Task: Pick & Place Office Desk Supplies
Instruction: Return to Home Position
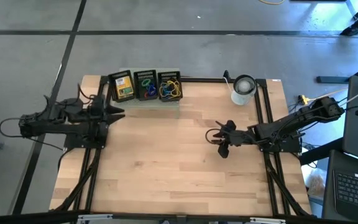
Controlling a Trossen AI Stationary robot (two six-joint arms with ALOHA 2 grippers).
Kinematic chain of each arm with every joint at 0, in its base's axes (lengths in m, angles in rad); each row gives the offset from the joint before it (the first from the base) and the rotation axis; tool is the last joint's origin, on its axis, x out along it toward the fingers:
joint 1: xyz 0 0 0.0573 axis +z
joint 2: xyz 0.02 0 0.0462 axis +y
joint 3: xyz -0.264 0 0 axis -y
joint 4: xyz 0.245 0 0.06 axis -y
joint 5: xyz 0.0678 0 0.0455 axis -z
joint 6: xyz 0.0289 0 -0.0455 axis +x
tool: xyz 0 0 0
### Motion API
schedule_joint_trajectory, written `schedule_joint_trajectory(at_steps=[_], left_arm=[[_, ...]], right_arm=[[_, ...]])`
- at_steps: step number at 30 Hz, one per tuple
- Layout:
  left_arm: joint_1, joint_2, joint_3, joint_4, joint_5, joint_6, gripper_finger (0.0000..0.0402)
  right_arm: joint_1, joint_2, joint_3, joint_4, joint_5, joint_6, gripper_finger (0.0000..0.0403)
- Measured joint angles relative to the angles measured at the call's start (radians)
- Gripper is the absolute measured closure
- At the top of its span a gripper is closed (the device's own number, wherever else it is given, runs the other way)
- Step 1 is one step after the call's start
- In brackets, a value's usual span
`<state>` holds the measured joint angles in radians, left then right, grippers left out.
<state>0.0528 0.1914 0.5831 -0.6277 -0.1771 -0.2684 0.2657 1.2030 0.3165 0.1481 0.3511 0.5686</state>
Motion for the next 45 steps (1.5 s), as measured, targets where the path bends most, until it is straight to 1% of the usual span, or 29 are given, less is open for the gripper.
schedule_joint_trajectory(at_steps=[4,7,11,15,17,20,24,31,41,45], left_arm=[[0.0,-0.074,-0.11,0.108,0.04,0.001,0.029],[0.0,-0.102,-0.193,0.212,0.07,0.002,0.0289],[0.0,-0.109,-0.298,0.355,0.087,0.016,0.0288],[0.0,-0.109,-0.387,0.471,0.084,0.017,0.029],[0.0,-0.109,-0.423,0.519,0.083,0.017,0.029],[0.0,-0.109,-0.464,0.564,0.083,0.005,0.0287],[0.0,-0.108,-0.523,0.613,0.075,-0.041,0.0286],[0.0,-0.108,-0.574,0.706,0.063,-0.034,0.0287],[0.0,-0.104,-0.574,0.7,0.044,0.019,0.0289],[0.0,-0.104,-0.574,0.699,0.037,0.057,0.0287]], right_arm=[[0.0,0.0,-0.026,0.07,0.0,0.0,0.0259],[0.0,0.0,-0.04,0.111,-0.009,-0.003,0.0259],[0.0,0.0,-0.066,0.195,-0.037,-0.034,0.0259],[0.0,0.0,-0.086,0.352,-0.139,-0.137,0.0259],[0.0,0.0,-0.097,0.4,-0.17,-0.172,0.0259],[0.0,0.0,-0.122,0.437,-0.18,-0.18,0.0259],[0.0,0.0,-0.182,0.514,-0.179,-0.147,0.0259],[0.0,0.0,-0.303,0.776,-0.176,-0.165,0.0259],[0.0,-0.001,-0.302,0.813,-0.187,-0.2,0.026],[0.0,-0.001,-0.302,0.813,-0.187,-0.254,0.026]])
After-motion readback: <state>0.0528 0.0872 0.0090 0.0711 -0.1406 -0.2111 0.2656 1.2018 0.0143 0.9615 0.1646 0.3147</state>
